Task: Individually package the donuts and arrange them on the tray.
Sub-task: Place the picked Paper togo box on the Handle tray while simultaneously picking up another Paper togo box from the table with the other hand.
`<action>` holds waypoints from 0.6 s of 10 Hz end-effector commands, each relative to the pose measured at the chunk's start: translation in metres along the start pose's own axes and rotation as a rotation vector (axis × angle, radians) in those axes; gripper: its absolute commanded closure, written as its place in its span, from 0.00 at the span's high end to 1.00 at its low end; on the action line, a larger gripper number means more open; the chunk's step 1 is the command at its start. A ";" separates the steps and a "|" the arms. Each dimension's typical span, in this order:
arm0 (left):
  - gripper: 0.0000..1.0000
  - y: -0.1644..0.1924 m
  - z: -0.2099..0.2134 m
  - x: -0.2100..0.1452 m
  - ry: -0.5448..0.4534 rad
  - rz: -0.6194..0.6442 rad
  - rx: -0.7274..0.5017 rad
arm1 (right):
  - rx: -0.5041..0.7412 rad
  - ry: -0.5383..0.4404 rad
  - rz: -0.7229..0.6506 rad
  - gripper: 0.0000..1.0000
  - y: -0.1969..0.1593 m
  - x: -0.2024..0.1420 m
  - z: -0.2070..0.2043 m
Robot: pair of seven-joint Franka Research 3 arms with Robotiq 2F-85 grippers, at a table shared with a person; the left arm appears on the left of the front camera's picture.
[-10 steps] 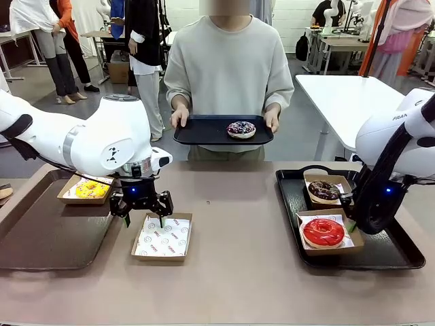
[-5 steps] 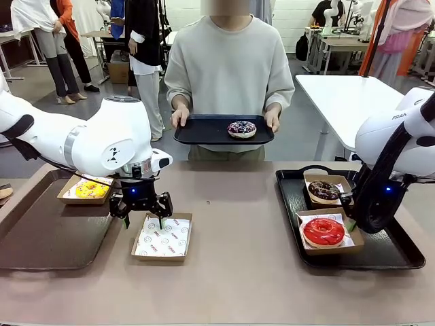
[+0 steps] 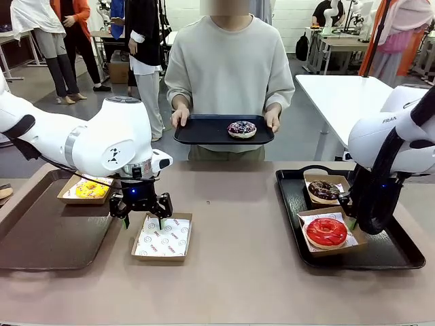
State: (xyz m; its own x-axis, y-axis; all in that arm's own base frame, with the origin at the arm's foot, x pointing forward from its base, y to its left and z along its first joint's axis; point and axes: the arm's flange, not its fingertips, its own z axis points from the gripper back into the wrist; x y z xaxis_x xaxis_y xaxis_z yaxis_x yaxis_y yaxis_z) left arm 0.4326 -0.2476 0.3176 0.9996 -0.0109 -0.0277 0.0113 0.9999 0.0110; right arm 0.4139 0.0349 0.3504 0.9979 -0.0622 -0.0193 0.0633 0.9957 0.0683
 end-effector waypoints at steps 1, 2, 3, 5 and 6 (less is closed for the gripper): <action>1.00 -0.004 -0.001 0.004 -0.001 0.020 0.030 | -0.028 0.017 -0.024 0.01 0.003 0.007 0.000; 1.00 -0.004 -0.001 0.005 0.000 0.023 0.027 | -0.028 0.018 -0.026 0.01 0.003 0.007 0.000; 1.00 -0.004 -0.001 0.005 -0.001 0.024 0.022 | -0.027 0.017 -0.027 0.01 0.003 0.007 0.000; 1.00 -0.003 0.001 0.004 0.015 0.016 -0.007 | -0.002 0.028 -0.022 0.60 0.003 0.008 -0.001; 0.43 -0.003 0.001 0.004 0.010 0.014 -0.012 | 0.002 0.032 -0.021 0.60 0.002 0.008 -0.001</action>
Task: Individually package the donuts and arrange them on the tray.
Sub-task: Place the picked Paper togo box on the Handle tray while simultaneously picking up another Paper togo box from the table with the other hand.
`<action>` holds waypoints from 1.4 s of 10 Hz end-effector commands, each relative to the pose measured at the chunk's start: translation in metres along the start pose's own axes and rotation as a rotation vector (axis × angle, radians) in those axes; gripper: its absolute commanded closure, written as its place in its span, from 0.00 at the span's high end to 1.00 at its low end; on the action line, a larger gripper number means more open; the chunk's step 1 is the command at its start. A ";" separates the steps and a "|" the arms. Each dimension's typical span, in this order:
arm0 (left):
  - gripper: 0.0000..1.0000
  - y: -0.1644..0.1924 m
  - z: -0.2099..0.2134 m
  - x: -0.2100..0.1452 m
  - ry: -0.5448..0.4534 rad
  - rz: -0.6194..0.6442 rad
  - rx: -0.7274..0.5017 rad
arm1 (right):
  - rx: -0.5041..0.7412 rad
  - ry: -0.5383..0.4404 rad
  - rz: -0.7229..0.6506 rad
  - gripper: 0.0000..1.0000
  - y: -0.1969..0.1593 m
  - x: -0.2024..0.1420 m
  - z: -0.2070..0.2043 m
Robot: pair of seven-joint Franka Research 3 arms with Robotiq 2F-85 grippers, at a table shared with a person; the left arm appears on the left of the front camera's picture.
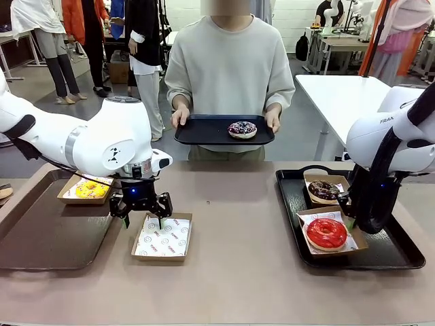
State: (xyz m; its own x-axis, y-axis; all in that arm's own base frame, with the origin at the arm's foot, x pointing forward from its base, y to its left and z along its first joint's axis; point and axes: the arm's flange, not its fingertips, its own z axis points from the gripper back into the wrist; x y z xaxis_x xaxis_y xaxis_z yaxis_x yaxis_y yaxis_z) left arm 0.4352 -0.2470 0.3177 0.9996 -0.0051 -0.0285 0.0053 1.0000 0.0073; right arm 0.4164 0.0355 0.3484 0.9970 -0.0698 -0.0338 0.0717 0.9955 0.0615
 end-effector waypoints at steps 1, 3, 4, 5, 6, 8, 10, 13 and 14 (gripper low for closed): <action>0.42 -0.003 0.001 0.001 0.009 0.009 -0.011 | 0.011 0.020 -0.014 1.00 0.001 0.006 0.001; 0.00 -0.003 0.001 0.002 0.012 0.010 -0.011 | 0.021 0.022 -0.019 1.00 0.000 0.006 0.000; 0.00 -0.003 0.001 0.002 0.016 0.014 -0.015 | 0.023 0.023 -0.019 1.00 0.000 0.006 0.000; 0.16 -0.002 0.001 0.001 0.012 0.010 -0.014 | 0.025 0.022 -0.018 1.00 0.000 0.005 0.000; 0.07 -0.002 0.001 0.001 0.012 0.008 -0.014 | 0.026 0.022 -0.016 0.99 0.000 0.005 0.000; 0.00 -0.001 0.003 0.000 0.013 0.011 -0.014 | 0.030 0.022 -0.018 1.00 0.000 0.005 0.001; 0.00 -0.001 0.003 0.000 0.016 0.013 -0.014 | 0.038 0.016 -0.023 1.00 -0.001 0.004 0.002; 0.00 0.000 0.006 0.000 0.015 0.018 -0.017 | 0.060 0.008 -0.032 1.00 -0.004 0.002 0.005; 0.00 0.001 0.012 -0.001 0.031 0.019 -0.027 | 0.091 0.005 -0.028 1.00 -0.003 -0.006 0.015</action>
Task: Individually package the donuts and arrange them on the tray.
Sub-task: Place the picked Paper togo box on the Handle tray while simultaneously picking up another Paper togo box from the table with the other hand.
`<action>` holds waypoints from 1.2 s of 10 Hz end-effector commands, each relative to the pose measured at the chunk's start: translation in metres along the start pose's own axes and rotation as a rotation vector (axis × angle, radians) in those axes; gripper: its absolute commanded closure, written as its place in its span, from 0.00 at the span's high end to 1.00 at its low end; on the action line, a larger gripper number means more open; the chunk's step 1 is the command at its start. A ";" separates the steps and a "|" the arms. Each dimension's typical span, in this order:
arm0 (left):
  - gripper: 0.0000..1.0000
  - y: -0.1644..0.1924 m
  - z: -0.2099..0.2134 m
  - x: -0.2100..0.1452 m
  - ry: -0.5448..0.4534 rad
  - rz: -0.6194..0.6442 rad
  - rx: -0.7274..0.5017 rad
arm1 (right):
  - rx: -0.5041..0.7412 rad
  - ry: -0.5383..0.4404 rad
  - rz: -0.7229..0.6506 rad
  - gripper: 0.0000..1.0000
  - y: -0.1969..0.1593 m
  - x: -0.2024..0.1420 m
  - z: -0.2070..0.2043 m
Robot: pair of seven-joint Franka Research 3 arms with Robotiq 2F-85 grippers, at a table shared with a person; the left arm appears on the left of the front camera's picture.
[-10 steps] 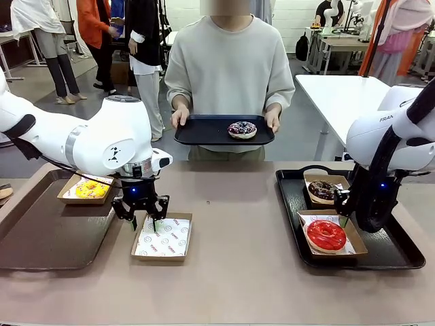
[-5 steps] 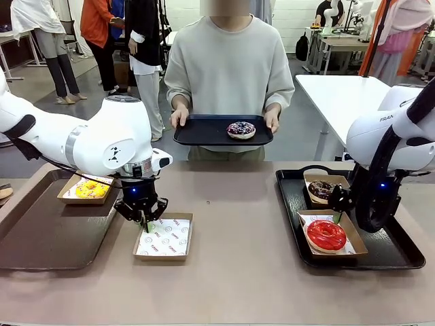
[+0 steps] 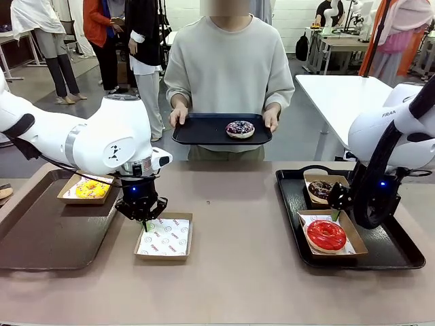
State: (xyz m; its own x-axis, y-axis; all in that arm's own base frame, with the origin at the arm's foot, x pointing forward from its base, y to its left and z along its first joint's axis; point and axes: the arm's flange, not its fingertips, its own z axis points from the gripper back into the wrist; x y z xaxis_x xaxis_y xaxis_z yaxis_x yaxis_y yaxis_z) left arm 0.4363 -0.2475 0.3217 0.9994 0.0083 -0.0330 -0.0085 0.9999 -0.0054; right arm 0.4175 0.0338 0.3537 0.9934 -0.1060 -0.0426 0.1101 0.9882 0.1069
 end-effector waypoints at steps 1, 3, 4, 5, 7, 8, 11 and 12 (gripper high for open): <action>0.00 0.002 0.023 -0.003 0.051 -0.015 -0.035 | 0.121 0.013 0.042 1.00 -0.004 -0.021 0.032; 0.00 0.002 0.062 0.009 0.044 -0.014 -0.073 | 0.389 -0.018 0.110 1.00 -0.029 -0.055 0.097; 0.00 -0.003 0.079 0.017 0.040 -0.017 -0.087 | 0.505 -0.054 0.096 1.00 -0.053 -0.065 0.126; 0.00 -0.011 0.095 0.027 0.024 -0.004 -0.103 | 0.605 -0.096 0.078 1.00 -0.079 -0.075 0.150; 0.00 -0.028 0.125 0.057 0.014 0.019 -0.126 | 0.785 -0.173 0.027 1.00 -0.140 -0.096 0.181; 0.00 -0.035 0.137 0.073 0.020 0.028 -0.126 | 0.845 -0.199 0.004 1.00 -0.166 -0.107 0.183; 0.00 -0.042 0.161 0.119 0.002 0.027 -0.160 | 0.963 -0.279 -0.074 1.00 -0.239 -0.130 0.169; 0.00 -0.043 0.161 0.130 0.007 0.036 -0.162 | 0.998 -0.299 -0.102 1.00 -0.256 -0.133 0.165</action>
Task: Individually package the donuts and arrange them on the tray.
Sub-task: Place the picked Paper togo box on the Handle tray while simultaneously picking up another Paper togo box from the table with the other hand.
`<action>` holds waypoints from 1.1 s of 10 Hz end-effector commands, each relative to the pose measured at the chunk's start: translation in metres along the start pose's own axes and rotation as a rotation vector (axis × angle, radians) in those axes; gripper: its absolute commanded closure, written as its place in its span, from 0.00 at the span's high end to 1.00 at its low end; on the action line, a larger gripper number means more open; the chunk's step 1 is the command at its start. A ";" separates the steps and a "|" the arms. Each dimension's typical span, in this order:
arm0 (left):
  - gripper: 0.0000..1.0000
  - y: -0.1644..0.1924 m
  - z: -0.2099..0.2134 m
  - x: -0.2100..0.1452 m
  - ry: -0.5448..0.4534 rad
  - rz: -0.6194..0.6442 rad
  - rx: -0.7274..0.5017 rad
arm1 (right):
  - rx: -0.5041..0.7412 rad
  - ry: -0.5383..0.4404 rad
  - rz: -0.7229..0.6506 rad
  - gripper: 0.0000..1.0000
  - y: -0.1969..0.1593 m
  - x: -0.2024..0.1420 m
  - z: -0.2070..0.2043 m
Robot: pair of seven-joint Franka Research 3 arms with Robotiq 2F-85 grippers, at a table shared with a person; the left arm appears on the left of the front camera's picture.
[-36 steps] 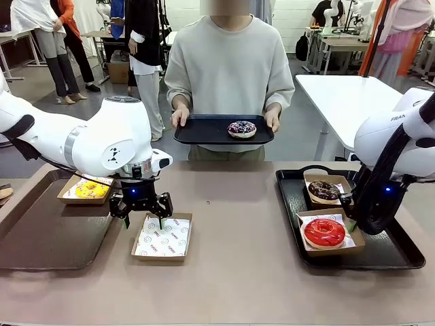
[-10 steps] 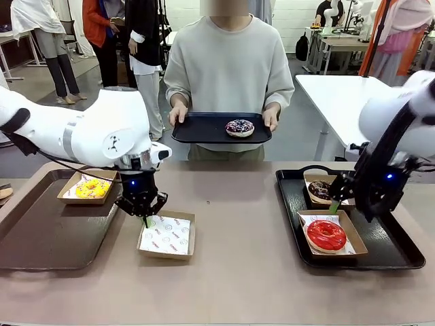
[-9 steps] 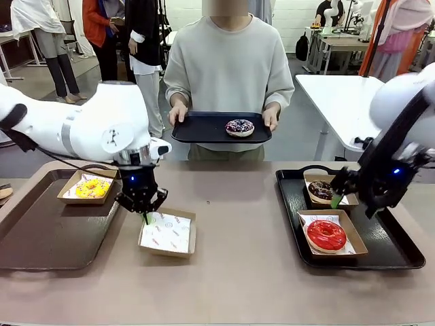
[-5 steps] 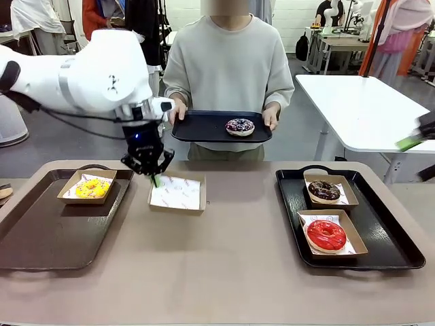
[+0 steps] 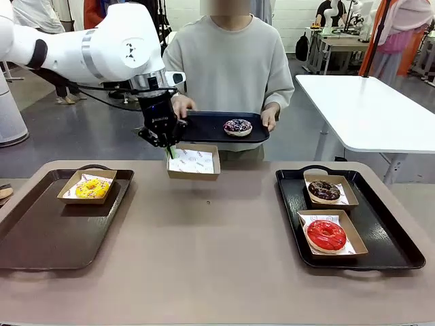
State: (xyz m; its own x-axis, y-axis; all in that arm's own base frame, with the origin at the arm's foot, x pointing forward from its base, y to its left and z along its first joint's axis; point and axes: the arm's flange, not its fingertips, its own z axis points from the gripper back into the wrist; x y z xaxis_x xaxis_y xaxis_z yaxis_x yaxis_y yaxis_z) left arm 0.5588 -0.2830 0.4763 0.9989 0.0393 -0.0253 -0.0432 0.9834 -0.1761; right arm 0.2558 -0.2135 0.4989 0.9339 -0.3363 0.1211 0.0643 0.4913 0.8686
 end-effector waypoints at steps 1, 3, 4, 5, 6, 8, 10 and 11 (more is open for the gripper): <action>0.00 -0.006 -0.001 0.023 0.028 0.008 0.011 | 0.082 -0.022 -0.003 1.00 -0.019 0.010 0.011; 0.00 -0.006 -0.008 0.037 0.039 0.011 0.028 | 0.136 -0.033 0.000 1.00 -0.038 0.010 0.015; 0.00 -0.005 -0.012 0.042 0.028 -0.002 0.041 | 0.161 -0.034 -0.007 1.00 -0.049 0.011 0.014; 0.00 -0.004 -0.016 0.046 0.022 -0.011 0.042 | 0.167 -0.033 -0.020 1.00 -0.056 0.013 0.012; 0.00 -0.002 -0.019 0.048 0.019 -0.025 0.040 | 0.168 -0.036 -0.034 1.00 -0.061 0.014 0.012; 0.00 0.000 -0.022 0.042 0.031 0.001 0.020 | 0.144 -0.036 -0.043 1.00 -0.056 0.009 0.006; 0.00 0.000 -0.022 0.042 0.031 0.001 0.020 | 0.144 -0.036 -0.043 1.00 -0.056 0.009 0.006; 0.00 0.000 -0.022 0.042 0.031 0.001 0.020 | 0.144 -0.036 -0.043 1.00 -0.056 0.009 0.006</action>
State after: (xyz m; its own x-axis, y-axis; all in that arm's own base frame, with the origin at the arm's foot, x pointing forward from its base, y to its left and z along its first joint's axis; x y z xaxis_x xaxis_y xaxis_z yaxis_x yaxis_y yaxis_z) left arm 0.6013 -0.2858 0.4513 0.9983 0.0217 -0.0545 -0.0298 0.9879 -0.1524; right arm 0.2600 -0.2499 0.4501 0.9186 -0.3860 0.0851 0.0671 0.3645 0.9288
